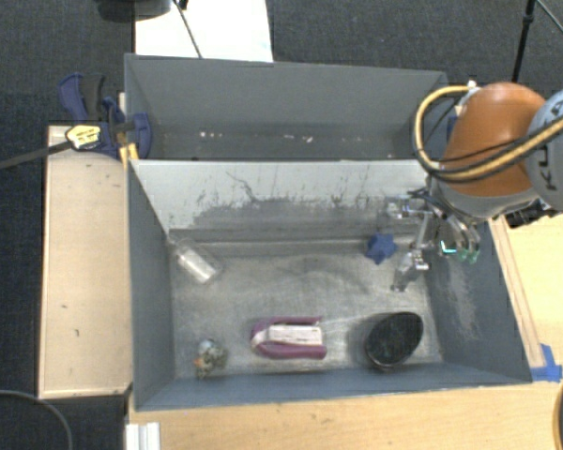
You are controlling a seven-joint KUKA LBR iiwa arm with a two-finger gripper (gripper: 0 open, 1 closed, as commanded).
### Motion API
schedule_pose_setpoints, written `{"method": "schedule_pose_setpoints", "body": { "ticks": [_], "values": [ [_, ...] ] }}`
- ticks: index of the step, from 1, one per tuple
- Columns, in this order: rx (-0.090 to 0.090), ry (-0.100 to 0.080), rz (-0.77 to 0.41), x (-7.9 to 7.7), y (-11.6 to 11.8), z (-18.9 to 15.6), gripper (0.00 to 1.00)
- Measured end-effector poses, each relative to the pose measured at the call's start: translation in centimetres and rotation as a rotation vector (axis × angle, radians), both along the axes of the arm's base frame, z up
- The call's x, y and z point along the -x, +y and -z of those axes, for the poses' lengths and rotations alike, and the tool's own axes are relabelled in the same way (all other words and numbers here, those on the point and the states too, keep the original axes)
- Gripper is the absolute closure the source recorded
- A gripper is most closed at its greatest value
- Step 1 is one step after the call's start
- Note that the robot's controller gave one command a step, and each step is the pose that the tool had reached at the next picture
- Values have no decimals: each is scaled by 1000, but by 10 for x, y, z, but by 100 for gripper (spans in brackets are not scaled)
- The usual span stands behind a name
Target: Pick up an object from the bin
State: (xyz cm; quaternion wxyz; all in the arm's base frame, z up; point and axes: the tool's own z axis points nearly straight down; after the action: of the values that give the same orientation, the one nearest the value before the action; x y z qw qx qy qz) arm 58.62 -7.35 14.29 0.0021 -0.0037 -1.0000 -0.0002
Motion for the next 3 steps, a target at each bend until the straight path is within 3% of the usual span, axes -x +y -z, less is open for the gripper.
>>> {"method": "schedule_pose_setpoints", "body": {
  "ticks": [1, 2, 3],
  "values": [
    [0, -5, 198, 0, -19, 71, 0],
    [1, -7, 194, -1, -19, 70, 100],
    [2, -8, 193, 0, -20, 71, 0]
  ]
}}
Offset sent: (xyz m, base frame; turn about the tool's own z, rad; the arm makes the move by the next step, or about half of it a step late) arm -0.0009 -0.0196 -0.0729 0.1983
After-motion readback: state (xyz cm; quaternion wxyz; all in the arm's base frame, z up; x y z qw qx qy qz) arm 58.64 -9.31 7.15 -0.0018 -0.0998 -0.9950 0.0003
